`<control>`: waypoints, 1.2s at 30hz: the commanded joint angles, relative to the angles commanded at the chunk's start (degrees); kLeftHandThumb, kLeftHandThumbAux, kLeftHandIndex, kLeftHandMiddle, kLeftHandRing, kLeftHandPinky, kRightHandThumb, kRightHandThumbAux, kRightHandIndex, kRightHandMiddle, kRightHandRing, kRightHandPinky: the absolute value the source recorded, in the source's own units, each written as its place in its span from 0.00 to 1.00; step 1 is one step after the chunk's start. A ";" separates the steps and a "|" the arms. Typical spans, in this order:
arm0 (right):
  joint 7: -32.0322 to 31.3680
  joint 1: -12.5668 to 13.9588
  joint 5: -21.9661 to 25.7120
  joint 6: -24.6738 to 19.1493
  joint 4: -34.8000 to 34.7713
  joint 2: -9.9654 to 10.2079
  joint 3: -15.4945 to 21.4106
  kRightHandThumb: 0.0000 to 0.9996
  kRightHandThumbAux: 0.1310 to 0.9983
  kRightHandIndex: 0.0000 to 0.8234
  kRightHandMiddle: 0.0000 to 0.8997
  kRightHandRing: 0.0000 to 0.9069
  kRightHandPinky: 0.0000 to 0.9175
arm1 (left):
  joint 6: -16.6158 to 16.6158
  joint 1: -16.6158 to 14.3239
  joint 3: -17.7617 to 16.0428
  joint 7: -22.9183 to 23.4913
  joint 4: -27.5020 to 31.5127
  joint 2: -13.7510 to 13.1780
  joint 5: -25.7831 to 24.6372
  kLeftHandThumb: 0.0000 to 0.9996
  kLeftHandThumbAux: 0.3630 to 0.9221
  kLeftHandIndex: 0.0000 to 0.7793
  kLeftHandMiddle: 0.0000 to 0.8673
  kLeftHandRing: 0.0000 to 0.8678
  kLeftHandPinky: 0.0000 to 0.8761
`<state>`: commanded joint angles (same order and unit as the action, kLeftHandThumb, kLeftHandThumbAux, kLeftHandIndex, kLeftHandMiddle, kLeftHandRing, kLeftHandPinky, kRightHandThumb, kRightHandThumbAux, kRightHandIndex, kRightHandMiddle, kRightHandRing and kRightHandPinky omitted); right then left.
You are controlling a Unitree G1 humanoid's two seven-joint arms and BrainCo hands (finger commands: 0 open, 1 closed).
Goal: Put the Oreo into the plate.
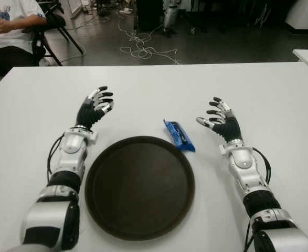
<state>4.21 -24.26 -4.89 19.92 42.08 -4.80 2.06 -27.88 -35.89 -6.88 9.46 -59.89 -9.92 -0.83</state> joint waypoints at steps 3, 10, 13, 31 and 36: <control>-0.03 -0.03 0.03 0.02 0.06 0.02 0.04 0.08 0.71 0.17 0.23 0.28 0.36 | -0.13 0.03 -0.08 0.37 -0.05 0.00 -0.20 0.22 0.72 0.23 0.30 0.29 0.30; -0.03 0.05 -0.06 0.03 0.12 0.01 -0.03 0.08 0.71 0.15 0.21 0.28 0.35 | -0.72 0.16 -0.25 0.89 -0.14 0.05 -0.46 0.24 0.70 0.23 0.29 0.29 0.31; -0.02 0.19 -0.06 0.04 -0.07 0.01 -0.03 0.08 0.72 0.15 0.21 0.27 0.35 | -0.75 0.20 -0.25 0.99 -0.09 0.05 -0.48 0.24 0.69 0.23 0.30 0.29 0.31; 0.09 1.10 -0.13 -0.51 -1.49 0.00 0.06 0.05 0.72 0.16 0.22 0.27 0.35 | -1.18 0.91 -0.17 0.34 0.83 0.32 -0.31 0.22 0.70 0.23 0.31 0.29 0.30; -0.35 1.25 0.20 -0.35 -1.68 0.05 0.16 0.07 0.72 0.15 0.21 0.27 0.35 | -1.09 0.96 -0.14 0.38 0.96 0.28 -0.31 0.23 0.72 0.23 0.30 0.29 0.31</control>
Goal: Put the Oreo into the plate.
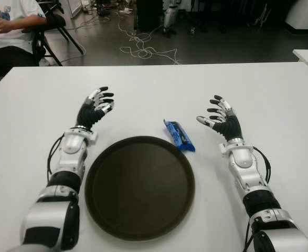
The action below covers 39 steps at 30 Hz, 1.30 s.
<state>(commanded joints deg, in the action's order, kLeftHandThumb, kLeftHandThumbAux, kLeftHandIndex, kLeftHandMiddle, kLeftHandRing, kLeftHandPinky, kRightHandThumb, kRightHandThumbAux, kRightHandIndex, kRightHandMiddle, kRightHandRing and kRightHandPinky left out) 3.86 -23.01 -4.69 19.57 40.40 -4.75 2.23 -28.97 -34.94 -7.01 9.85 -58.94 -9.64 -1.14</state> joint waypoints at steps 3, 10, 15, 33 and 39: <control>-0.24 0.10 0.20 0.07 -0.15 0.05 0.13 0.08 0.72 0.15 0.21 0.27 0.35 | 0.01 -0.02 0.05 -0.08 0.03 0.01 0.07 0.23 0.72 0.23 0.30 0.29 0.31; -0.46 0.16 0.35 -0.17 -0.45 -0.02 0.17 0.08 0.71 0.15 0.21 0.27 0.35 | -0.06 0.05 0.10 -0.26 0.29 0.17 0.11 0.24 0.74 0.23 0.30 0.29 0.32; -0.44 0.24 0.23 -0.42 -0.73 -0.12 0.14 0.06 0.72 0.16 0.21 0.27 0.34 | -0.13 0.09 0.26 -0.45 0.35 0.16 0.32 0.22 0.72 0.23 0.30 0.29 0.32; 2.06 0.24 -1.67 -2.51 -7.00 -1.10 0.35 0.04 0.73 0.15 0.23 0.26 0.32 | -0.07 0.11 0.57 -0.58 0.25 -0.08 0.46 0.23 0.67 0.24 0.30 0.29 0.32; 3.12 0.55 -4.20 1.37 -8.45 -2.39 -0.66 0.04 0.72 0.14 0.22 0.24 0.28 | -0.05 0.03 0.56 -0.11 0.19 -0.29 0.32 0.23 0.65 0.24 0.31 0.30 0.31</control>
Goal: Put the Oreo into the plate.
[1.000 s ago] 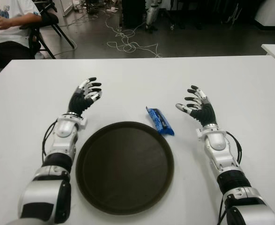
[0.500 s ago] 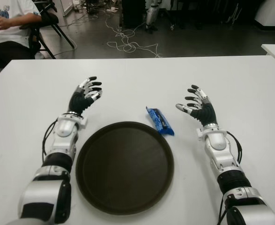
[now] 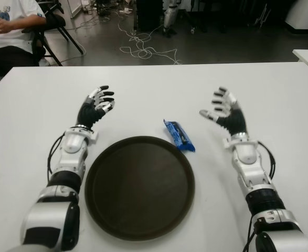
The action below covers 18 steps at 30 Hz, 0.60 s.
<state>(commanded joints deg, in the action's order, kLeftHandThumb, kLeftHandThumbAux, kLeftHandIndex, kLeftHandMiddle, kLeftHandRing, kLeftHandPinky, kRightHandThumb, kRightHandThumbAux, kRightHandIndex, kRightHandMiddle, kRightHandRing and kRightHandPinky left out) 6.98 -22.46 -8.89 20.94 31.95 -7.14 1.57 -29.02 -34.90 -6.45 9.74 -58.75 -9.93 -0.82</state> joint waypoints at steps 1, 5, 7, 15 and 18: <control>0.11 -0.02 -0.67 0.71 -0.14 -0.47 -0.28 0.04 0.71 0.14 0.22 0.23 0.28 | 0.02 -0.01 -0.01 -0.01 -0.02 0.00 0.00 0.22 0.65 0.24 0.31 0.30 0.31; 1.86 -0.34 -5.25 4.81 0.07 -2.94 -2.14 0.01 0.71 0.13 0.21 0.21 0.24 | 0.08 0.08 -0.06 -0.15 0.03 0.09 -0.04 0.22 0.65 0.24 0.31 0.30 0.32; 3.03 -0.59 -7.46 6.63 0.27 -4.01 -3.02 0.01 0.71 0.13 0.20 0.21 0.24 | 0.14 0.11 -0.04 -0.23 0.10 0.09 0.00 0.22 0.65 0.24 0.31 0.30 0.32; 8.52 -2.19 -21.88 6.53 -3.01 -9.63 -8.58 0.00 0.74 0.12 0.19 0.21 0.24 | 0.03 0.27 0.10 -0.71 0.31 0.10 0.29 0.23 0.67 0.24 0.30 0.30 0.32; 7.54 -2.65 -30.21 -0.56 -7.58 -12.09 -11.61 0.00 0.67 0.10 0.18 0.21 0.23 | 0.19 0.26 0.12 -0.89 0.37 0.18 0.32 0.22 0.66 0.23 0.30 0.30 0.32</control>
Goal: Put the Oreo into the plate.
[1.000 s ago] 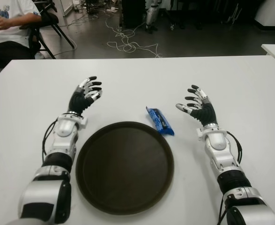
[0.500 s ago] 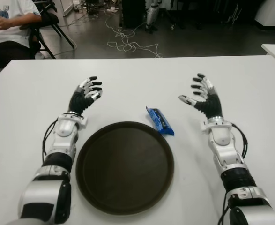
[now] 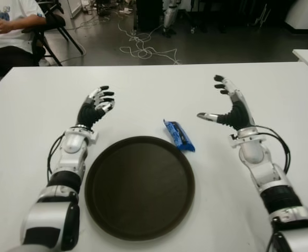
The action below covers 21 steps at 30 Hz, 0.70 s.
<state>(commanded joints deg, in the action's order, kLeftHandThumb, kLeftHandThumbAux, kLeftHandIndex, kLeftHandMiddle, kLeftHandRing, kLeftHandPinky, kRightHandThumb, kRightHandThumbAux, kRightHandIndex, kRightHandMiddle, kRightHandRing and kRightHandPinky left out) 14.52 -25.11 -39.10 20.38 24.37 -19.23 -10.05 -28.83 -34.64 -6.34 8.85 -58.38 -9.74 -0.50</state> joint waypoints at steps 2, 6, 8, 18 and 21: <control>-1.73 -0.47 -3.17 -3.41 -2.24 -0.76 -1.44 0.00 0.64 0.09 0.17 0.20 0.21 | 0.23 -0.04 0.01 -0.04 0.00 0.00 0.00 0.22 0.66 0.23 0.30 0.30 0.32; -5.97 -2.01 -7.38 -9.55 -5.37 -1.38 -4.25 0.00 0.60 0.09 0.17 0.18 0.18 | 0.39 -0.02 -0.04 -0.08 0.06 0.04 -0.08 0.23 0.66 0.22 0.30 0.30 0.32; -7.80 -2.44 -9.05 -11.95 -6.36 -1.70 -5.53 0.00 0.59 0.09 0.17 0.18 0.17 | 0.31 0.02 -0.04 -0.11 0.13 0.08 -0.09 0.23 0.67 0.23 0.31 0.30 0.32; -13.55 -4.51 -17.04 -22.09 -9.49 -0.31 -12.20 0.00 0.63 0.13 0.20 0.24 0.25 | -0.02 0.15 0.06 -0.21 0.24 0.10 -0.05 0.23 0.68 0.23 0.31 0.30 0.32; -15.12 -4.84 -18.68 -24.67 -10.12 0.52 -14.10 0.00 0.66 0.13 0.20 0.24 0.26 | 0.05 0.10 0.17 -0.40 0.17 0.03 0.12 0.23 0.69 0.23 0.30 0.30 0.32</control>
<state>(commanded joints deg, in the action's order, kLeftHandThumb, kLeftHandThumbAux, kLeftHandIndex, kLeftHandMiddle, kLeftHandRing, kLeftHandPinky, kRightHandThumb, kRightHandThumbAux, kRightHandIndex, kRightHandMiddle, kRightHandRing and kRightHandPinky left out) -0.60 -29.94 -57.78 -4.28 14.26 -18.72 -24.15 -28.78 -34.55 -6.17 8.45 -58.21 -9.71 -0.38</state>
